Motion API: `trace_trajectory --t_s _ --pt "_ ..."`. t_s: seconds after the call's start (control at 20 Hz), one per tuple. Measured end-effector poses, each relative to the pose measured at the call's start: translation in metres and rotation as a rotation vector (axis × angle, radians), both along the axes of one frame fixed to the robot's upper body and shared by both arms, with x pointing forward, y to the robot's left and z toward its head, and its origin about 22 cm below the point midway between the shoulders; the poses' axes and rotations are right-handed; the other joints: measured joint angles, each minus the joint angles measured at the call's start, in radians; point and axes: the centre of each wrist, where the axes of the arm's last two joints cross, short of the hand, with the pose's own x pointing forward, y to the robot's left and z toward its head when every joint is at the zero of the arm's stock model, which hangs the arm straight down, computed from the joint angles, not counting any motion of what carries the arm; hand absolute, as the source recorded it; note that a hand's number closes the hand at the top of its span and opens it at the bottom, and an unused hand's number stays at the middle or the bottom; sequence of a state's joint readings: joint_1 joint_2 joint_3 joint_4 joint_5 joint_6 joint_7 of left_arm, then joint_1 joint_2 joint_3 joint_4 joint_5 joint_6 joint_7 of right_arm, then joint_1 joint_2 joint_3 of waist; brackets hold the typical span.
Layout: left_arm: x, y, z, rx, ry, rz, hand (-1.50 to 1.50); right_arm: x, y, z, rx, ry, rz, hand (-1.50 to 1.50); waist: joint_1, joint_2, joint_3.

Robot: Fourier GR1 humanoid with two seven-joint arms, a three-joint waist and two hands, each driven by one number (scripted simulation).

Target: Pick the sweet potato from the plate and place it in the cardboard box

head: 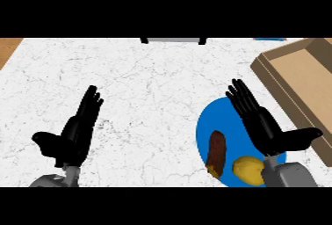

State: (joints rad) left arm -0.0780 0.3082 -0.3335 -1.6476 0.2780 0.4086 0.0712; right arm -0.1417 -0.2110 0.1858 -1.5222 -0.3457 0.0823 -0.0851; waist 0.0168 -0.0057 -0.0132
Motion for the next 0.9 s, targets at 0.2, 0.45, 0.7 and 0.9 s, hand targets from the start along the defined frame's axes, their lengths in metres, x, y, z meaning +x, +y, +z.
trace_trajectory --t_s 0.2,0.45,0.7,0.9 --pt "0.003 0.018 0.003 0.007 -0.013 0.072 0.0 -0.019 -0.038 -0.007 -0.013 0.043 -0.291 1.5 -0.042 -0.004 0.007" --pt "0.003 0.036 0.007 0.0 -0.017 0.149 0.0 -0.071 -0.117 -0.037 -0.266 0.225 -0.741 -1.5 -0.093 0.0 0.003" --pt "0.006 0.046 0.014 -0.03 -0.001 0.14 0.0 -0.122 -0.122 -0.04 -0.44 0.196 -0.997 -1.5 -0.072 0.0 0.008" --pt "0.011 0.05 0.018 -0.036 0.0 0.121 0.0 -0.146 -0.111 -0.008 -0.567 0.167 -0.958 -1.5 -0.051 0.002 0.009"
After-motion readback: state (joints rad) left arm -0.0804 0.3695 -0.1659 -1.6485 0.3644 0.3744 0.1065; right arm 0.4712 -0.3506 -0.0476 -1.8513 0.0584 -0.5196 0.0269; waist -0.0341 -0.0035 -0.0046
